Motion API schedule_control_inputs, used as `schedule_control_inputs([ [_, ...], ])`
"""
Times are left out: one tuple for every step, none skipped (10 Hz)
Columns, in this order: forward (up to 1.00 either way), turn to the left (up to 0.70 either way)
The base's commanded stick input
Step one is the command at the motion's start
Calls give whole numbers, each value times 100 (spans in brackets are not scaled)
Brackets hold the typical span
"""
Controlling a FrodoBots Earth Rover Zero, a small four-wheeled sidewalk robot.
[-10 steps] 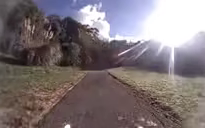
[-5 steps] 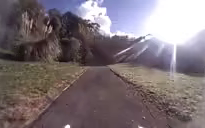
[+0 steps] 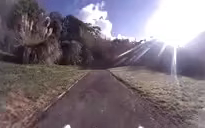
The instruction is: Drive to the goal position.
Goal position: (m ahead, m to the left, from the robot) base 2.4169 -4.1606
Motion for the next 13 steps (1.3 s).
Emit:
schedule_control_inputs([
  [70, -35],
  [70, -35],
  [70, -35],
  [70, -35],
  [70, -35],
  [70, -35],
  [70, -35],
  [70, -35],
  [70, -35],
  [70, -35],
  [70, -35],
  [70, -35],
  [70, -35],
])
